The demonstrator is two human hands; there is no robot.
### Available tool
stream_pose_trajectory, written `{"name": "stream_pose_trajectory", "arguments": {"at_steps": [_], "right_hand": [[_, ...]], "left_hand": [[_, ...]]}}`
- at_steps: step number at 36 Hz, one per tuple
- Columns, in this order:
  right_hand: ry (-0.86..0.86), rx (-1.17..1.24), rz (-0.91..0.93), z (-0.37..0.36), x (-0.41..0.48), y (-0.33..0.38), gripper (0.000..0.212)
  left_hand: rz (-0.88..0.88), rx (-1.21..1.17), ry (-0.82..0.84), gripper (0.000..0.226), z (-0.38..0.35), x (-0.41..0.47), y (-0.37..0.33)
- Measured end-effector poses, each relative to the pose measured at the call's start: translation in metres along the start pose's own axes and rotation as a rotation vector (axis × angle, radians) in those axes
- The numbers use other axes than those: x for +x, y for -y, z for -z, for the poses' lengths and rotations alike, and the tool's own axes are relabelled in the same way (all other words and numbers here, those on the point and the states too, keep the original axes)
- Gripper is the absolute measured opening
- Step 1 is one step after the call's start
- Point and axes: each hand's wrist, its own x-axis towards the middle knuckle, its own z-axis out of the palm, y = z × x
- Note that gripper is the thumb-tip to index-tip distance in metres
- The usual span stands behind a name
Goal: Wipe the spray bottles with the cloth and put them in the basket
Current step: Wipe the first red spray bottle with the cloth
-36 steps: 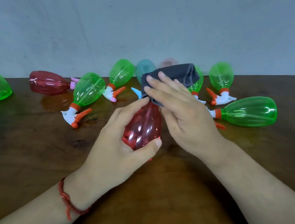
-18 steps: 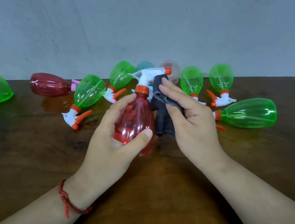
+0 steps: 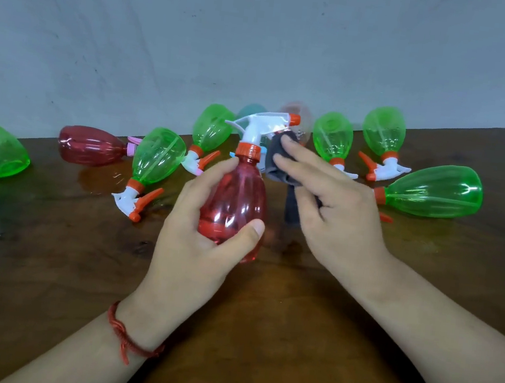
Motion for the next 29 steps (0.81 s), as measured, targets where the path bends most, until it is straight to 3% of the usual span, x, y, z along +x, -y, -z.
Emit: {"name": "stream_pose_trajectory", "arguments": {"at_steps": [5,9,12,19,29], "right_hand": [[-0.009,-0.07,0.02,0.002,0.004,-0.002,0.041],[-0.195,0.108,-0.135,0.013,0.009,-0.006,0.043],[-0.258,0.108,-0.136,0.018,0.014,-0.006,0.041],[0.009,-0.127,0.142,0.006,0.01,-0.002,0.044],[0.095,-0.146,0.315,0.004,0.012,-0.004,0.043]], "left_hand": [[0.035,0.005,-0.063,0.074,0.006,0.007,0.004],[-0.031,0.149,-0.019,0.075,0.009,0.008,0.007],[-0.093,0.23,0.042,0.078,0.007,0.006,0.003],[-0.1,0.178,0.093,0.077,-0.005,-0.002,-0.007],[-0.046,0.079,0.117,0.076,-0.006,-0.005,-0.011]]}}
